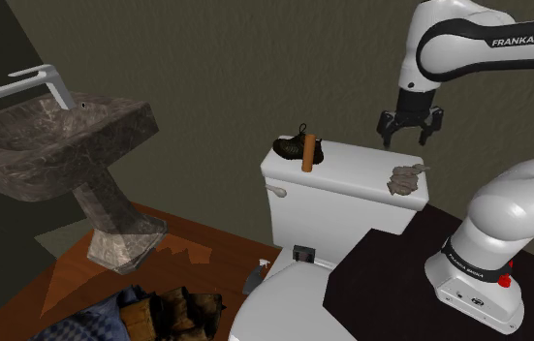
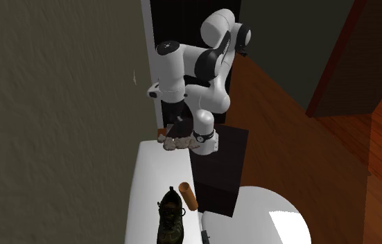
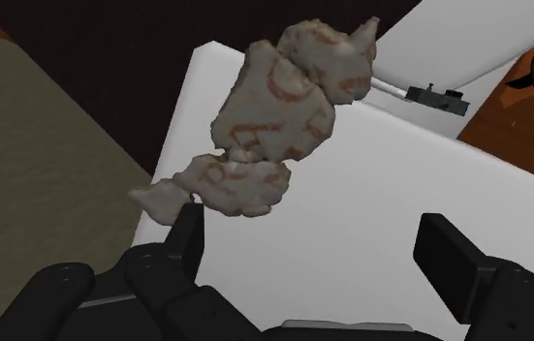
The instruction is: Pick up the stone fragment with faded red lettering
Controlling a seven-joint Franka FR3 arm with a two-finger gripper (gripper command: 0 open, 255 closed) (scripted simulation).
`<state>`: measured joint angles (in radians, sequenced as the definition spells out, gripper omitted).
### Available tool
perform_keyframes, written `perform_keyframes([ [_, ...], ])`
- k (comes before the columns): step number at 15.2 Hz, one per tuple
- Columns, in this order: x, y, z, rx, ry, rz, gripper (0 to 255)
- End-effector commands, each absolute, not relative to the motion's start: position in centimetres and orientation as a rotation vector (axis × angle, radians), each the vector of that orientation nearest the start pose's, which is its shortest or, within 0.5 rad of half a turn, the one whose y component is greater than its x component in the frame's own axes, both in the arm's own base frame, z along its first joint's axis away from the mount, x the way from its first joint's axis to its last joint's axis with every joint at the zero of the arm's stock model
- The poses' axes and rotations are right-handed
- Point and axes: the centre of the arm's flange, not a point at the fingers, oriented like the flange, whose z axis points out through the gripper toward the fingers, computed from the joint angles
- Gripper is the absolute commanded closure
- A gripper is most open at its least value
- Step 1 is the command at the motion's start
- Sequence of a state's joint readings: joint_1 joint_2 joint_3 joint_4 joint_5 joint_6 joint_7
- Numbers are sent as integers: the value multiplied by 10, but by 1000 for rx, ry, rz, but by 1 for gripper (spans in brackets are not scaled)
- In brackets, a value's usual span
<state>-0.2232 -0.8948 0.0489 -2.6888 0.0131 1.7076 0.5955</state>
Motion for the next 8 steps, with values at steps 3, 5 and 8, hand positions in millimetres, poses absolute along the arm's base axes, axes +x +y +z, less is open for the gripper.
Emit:
perform_keyframes([
  [3, 256, -68, 429, -2765, 1549, 160, 0],
  [5, 247, -75, 407, -2678, 1686, 174, 0],
  [8, 247, -75, 391, -2678, 1686, 174, 0],
])
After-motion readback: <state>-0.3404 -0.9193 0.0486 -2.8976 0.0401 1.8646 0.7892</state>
